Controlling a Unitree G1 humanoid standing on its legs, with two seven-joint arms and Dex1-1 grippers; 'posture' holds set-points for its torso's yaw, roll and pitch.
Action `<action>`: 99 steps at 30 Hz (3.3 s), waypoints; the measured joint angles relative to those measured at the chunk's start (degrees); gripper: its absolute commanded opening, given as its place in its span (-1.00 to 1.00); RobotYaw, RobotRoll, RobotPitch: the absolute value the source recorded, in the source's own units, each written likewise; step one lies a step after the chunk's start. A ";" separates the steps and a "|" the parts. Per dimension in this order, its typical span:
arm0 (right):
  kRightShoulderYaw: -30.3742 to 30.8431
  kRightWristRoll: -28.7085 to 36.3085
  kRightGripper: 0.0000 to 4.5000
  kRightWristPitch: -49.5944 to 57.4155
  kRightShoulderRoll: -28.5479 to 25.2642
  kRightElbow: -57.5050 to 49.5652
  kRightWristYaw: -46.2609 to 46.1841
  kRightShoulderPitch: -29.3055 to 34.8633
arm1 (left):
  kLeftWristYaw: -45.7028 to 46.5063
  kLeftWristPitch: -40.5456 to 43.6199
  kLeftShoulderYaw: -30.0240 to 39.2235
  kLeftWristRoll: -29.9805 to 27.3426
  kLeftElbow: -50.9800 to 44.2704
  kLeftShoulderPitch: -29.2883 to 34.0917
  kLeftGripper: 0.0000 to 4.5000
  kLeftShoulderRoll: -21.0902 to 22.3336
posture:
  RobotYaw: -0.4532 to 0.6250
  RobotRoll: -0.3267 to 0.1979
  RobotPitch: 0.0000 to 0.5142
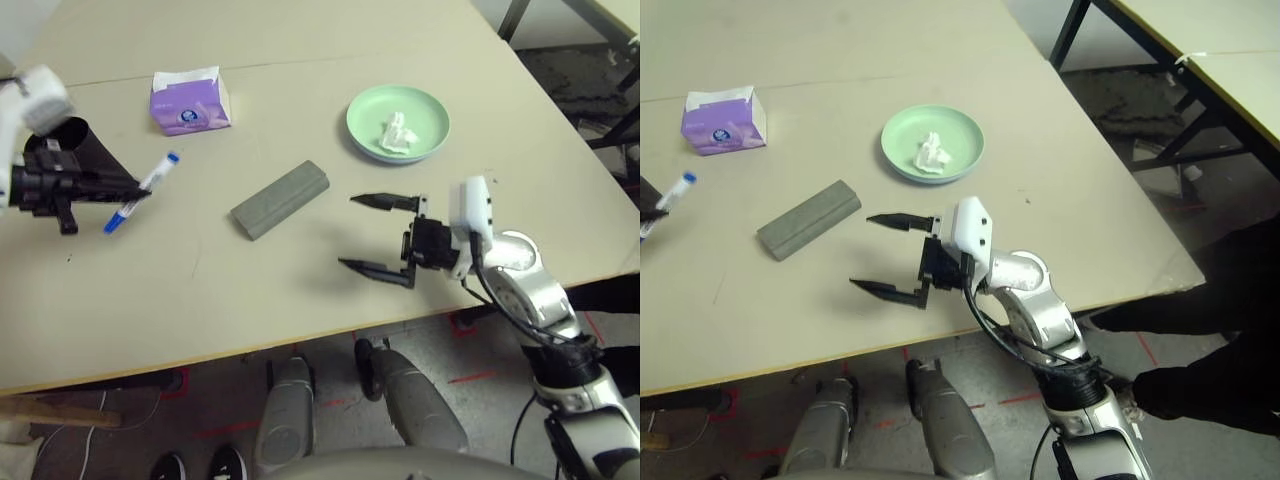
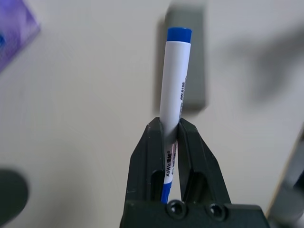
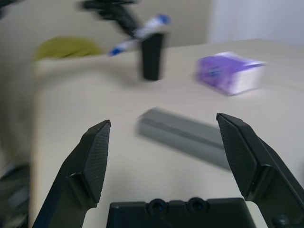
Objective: Organize and tidy the items on the table.
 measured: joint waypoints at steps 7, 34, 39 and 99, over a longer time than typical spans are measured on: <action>-1.26 -0.04 1.00 2.64 1.46 -0.24 -5.07 -0.06 | 15.35 4.75 12.94 -6.67 -2.00 -2.24 -0.89 -6.03 | -0.25 0.25 0.02; -0.60 -0.63 1.00 2.84 -0.53 -1.47 -3.17 2.24 | 48.42 -42.19 11.85 7.63 30.10 -7.13 -0.89 -15.28 | -0.32 0.25 -0.02; -0.63 -0.66 1.00 2.88 -1.44 -2.05 -3.31 2.68 | 48.86 -46.49 9.57 7.81 34.93 -9.85 -0.89 -16.39 | -0.34 0.25 -0.04; -27.84 -8.86 1.00 -9.45 -3.91 12.74 -29.09 11.85 | 41.64 -35.50 36.59 -13.97 -8.45 47.48 0.98 -35.84 | -0.15 0.25 0.28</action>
